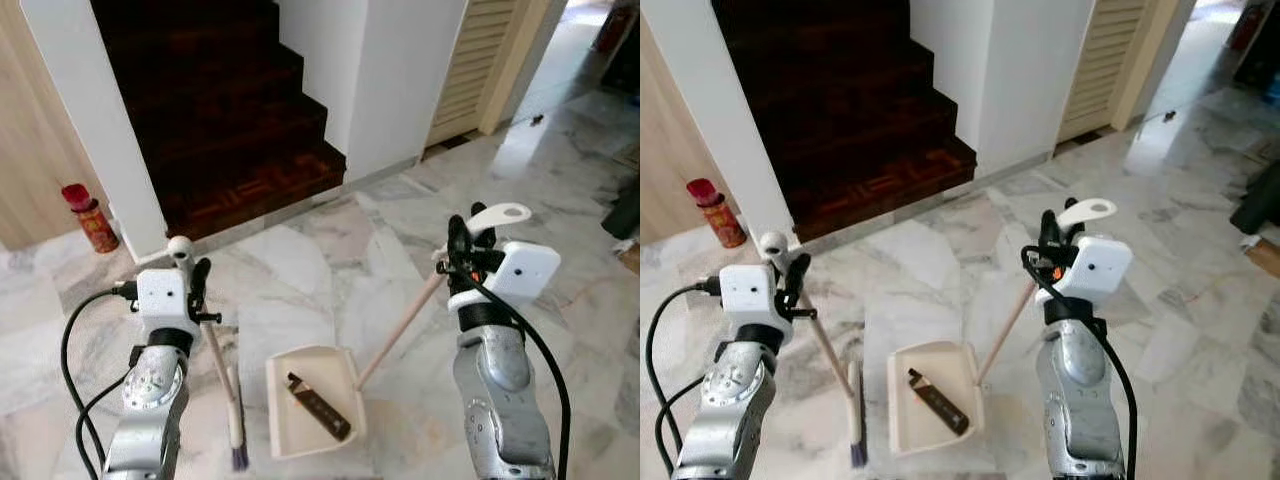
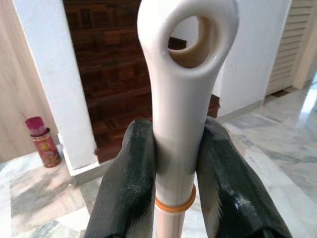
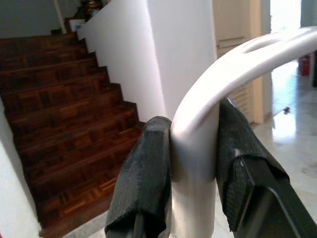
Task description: Sweep floor
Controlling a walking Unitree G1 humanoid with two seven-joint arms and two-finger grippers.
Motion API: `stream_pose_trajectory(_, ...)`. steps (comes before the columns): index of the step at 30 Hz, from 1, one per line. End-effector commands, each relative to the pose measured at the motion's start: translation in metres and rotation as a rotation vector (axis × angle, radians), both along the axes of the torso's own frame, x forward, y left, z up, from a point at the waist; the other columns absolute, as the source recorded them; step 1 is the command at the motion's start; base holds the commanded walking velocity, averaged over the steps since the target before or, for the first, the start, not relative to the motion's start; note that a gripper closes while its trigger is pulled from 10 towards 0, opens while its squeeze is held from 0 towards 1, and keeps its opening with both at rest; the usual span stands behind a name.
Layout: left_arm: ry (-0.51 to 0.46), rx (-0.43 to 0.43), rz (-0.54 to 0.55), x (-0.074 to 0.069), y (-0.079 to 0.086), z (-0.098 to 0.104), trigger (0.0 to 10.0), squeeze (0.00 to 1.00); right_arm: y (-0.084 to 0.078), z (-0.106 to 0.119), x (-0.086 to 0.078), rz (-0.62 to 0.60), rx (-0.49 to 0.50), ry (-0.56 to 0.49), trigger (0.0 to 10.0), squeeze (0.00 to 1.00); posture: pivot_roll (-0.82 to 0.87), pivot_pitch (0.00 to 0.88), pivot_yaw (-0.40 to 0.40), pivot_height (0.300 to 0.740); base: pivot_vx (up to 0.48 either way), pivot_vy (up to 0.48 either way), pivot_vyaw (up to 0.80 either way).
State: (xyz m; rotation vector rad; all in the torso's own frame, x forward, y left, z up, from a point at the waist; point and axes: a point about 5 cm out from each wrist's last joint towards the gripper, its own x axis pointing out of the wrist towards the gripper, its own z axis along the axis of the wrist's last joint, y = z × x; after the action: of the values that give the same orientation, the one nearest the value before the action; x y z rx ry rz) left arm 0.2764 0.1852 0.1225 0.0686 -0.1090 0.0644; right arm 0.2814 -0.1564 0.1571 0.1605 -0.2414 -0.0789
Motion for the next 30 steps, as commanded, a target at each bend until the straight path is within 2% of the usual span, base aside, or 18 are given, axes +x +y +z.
stream_pose_trajectory(1, -0.072, 0.006, -0.011, 0.0006, -0.0039, 0.0163, 10.0, 0.0, -0.0005, 0.0082, 0.0016, 0.001, 0.006, -0.031, 10.0, 0.0, 0.01, 0.0, -0.024, 0.74, 0.0, 0.247, 0.0)
stream_pose_trajectory(30, -0.066, 0.007, -0.01, 0.0021, 0.0002, 0.0196, 10.0, 0.0, 0.0076, 0.0078, 0.0062, 0.029, 0.034, -0.019, 10.0, 0.0, 0.03, 0.0, -0.013, 0.74, 0.0, 0.255, 0.0)
